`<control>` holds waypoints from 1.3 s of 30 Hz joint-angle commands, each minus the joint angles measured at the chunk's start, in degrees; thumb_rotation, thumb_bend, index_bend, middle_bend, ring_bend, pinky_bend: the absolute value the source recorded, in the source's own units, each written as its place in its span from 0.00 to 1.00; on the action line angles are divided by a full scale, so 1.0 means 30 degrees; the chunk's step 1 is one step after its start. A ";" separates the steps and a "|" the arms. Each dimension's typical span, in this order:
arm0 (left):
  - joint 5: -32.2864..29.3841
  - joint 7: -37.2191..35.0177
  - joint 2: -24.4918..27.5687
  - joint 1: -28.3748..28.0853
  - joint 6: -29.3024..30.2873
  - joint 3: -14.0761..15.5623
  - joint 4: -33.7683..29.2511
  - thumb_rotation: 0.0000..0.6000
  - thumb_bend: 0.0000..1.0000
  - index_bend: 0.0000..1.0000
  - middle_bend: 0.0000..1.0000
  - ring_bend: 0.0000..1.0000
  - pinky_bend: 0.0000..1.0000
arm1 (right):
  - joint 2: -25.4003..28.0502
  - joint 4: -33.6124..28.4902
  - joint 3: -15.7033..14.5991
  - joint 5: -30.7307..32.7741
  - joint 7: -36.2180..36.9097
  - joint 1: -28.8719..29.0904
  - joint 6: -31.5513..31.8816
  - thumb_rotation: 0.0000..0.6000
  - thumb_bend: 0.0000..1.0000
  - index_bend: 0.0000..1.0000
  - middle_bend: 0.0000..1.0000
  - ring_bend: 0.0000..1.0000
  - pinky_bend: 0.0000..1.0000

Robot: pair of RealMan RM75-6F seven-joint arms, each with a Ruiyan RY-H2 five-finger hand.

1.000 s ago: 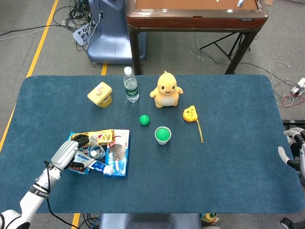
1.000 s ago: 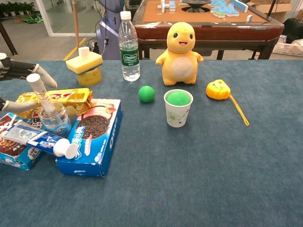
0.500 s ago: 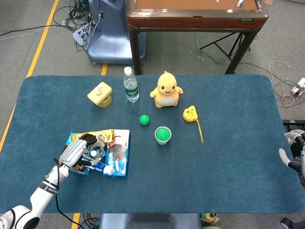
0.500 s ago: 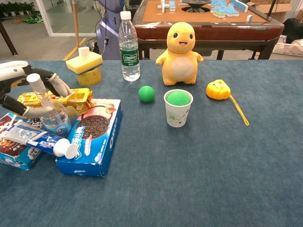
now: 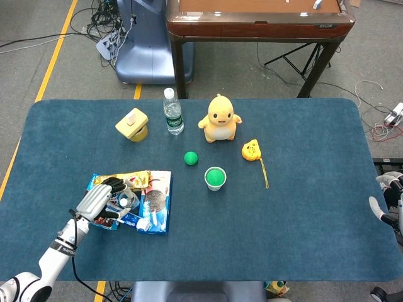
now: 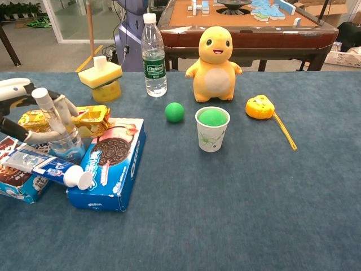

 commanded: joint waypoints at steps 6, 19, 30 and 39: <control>-0.0241 0.0042 -0.0093 -0.0086 -0.0008 -0.0078 0.0166 1.00 0.26 0.49 0.27 0.27 0.13 | 0.0019 0.0009 -0.0012 -0.0093 0.0059 -0.0050 0.0102 1.00 0.38 0.39 0.35 0.22 0.25; -0.0435 0.0036 -0.0242 -0.0211 -0.0047 -0.0095 0.0277 1.00 0.26 0.53 0.27 0.27 0.13 | 0.0065 0.0029 -0.0023 -0.0109 0.0139 -0.0110 0.0140 1.00 0.38 0.40 0.35 0.22 0.25; -0.0821 -0.1412 -0.0157 -0.0161 0.0102 -0.0461 0.0287 1.00 0.26 0.57 0.27 0.27 0.13 | 0.0092 -0.0007 0.0004 -0.0131 0.0149 -0.0143 0.0211 1.00 0.38 0.41 0.35 0.22 0.25; -0.0885 -0.4252 0.1324 -0.0135 0.0373 -0.1206 -0.0779 1.00 0.26 0.58 0.27 0.27 0.13 | 0.0067 0.0056 -0.0014 -0.0215 0.0283 -0.0206 0.0318 1.00 0.38 0.41 0.35 0.22 0.25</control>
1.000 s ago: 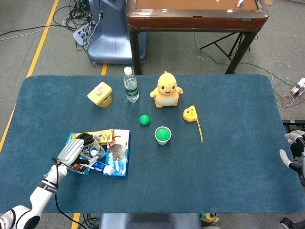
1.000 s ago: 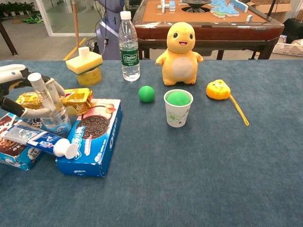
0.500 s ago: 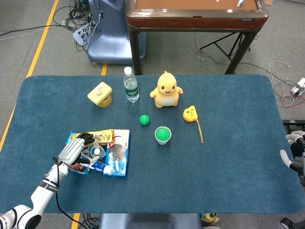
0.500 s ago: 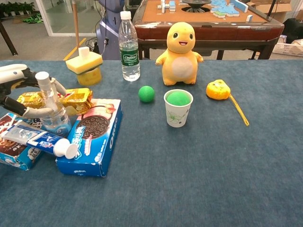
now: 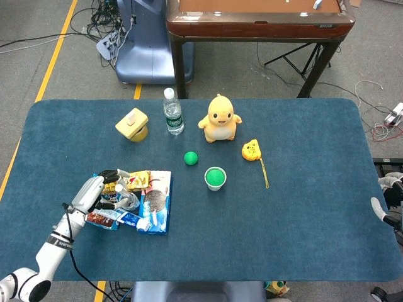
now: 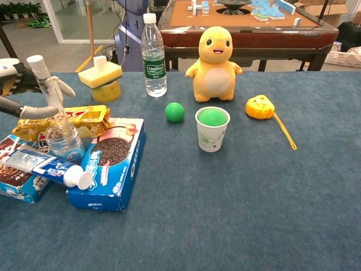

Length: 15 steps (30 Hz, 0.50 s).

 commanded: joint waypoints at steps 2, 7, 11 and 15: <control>-0.0112 -0.1541 0.1071 0.0056 0.0207 -0.0533 -0.0768 1.00 0.26 0.58 0.27 0.27 0.13 | -0.0013 0.0035 0.0000 -0.0011 0.0061 -0.0028 0.0043 1.00 0.38 0.41 0.35 0.22 0.25; -0.0149 -0.3159 0.2065 0.0191 0.0352 -0.0862 -0.1407 1.00 0.26 0.58 0.27 0.28 0.13 | -0.0081 0.0099 -0.0014 -0.0018 0.0199 -0.0019 -0.0010 1.00 0.38 0.41 0.35 0.22 0.25; 0.0038 -0.4567 0.2860 0.0334 0.0376 -0.0912 -0.1823 1.00 0.26 0.58 0.27 0.28 0.13 | -0.0131 0.0156 -0.0019 -0.0119 0.0274 0.0003 0.0008 1.00 0.38 0.41 0.35 0.22 0.25; 0.0186 -0.5647 0.3519 0.0471 0.0494 -0.0975 -0.2202 1.00 0.26 0.58 0.27 0.28 0.13 | -0.0149 0.0168 -0.0037 -0.0172 0.0375 -0.0024 0.0049 1.00 0.38 0.41 0.35 0.22 0.25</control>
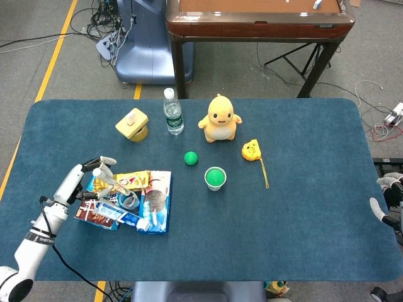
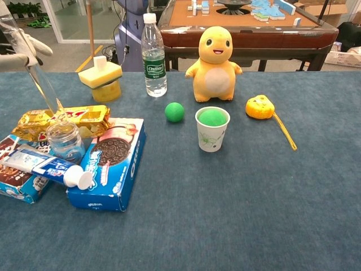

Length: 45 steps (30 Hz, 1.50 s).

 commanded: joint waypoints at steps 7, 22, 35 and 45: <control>0.0662 -0.3103 0.1601 -0.0018 -0.0619 0.0122 -0.0902 1.00 0.26 0.57 0.28 0.30 0.13 | 0.0008 -0.0059 -0.0050 -0.0188 0.0156 -0.0177 0.0324 1.00 0.38 0.41 0.35 0.22 0.25; 0.0562 -0.3264 0.2103 -0.0946 -0.2101 0.0201 -0.1135 1.00 0.26 0.58 0.32 0.34 0.19 | 0.0083 -0.0110 -0.0155 -0.0182 0.0408 -0.0524 0.0611 1.00 0.38 0.41 0.35 0.22 0.25; -0.1114 0.4986 0.0590 -0.0459 -0.0367 0.0088 -0.0310 1.00 0.26 0.60 0.32 0.33 0.16 | 0.0080 -0.0202 -0.0153 -0.0234 0.0334 -0.0470 0.0465 1.00 0.38 0.41 0.35 0.22 0.25; -0.0377 -0.2651 0.1721 -0.0571 -0.1814 -0.0335 -0.1319 1.00 0.26 0.59 0.32 0.33 0.15 | 0.0051 -0.0158 -0.0160 -0.0133 0.0371 -0.0507 0.0399 1.00 0.38 0.41 0.35 0.22 0.25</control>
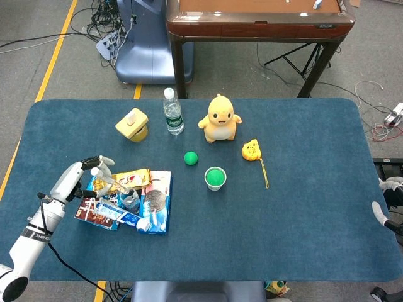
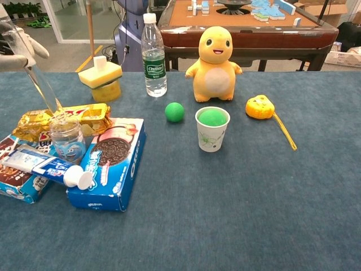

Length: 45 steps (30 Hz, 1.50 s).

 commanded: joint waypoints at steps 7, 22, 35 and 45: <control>0.0236 -0.2584 0.0417 0.0021 0.0041 -0.0431 0.0359 1.00 0.26 0.60 0.32 0.33 0.15 | 0.0012 -0.0055 0.0010 0.0026 -0.0056 -0.0037 0.0027 1.00 0.38 0.41 0.35 0.22 0.25; -0.2295 -0.3017 0.0807 0.0570 -0.0783 -0.1497 -0.0847 1.00 0.26 0.60 0.32 0.32 0.15 | -0.0023 -0.0096 -0.0022 -0.0016 -0.0097 -0.0044 -0.0027 1.00 0.38 0.41 0.35 0.22 0.25; -0.2033 0.2675 0.0623 0.0623 0.0085 -0.0962 0.0571 1.00 0.26 0.61 0.32 0.31 0.15 | -0.0001 -0.0122 -0.0091 -0.0022 -0.0141 -0.0085 -0.0087 1.00 0.38 0.41 0.35 0.22 0.25; -0.5526 0.2688 0.0478 0.1121 0.0109 -0.2305 -0.1430 1.00 0.26 0.61 0.32 0.31 0.14 | -0.0009 -0.0143 -0.0105 -0.0017 -0.0157 -0.0135 -0.0051 1.00 0.38 0.41 0.35 0.22 0.25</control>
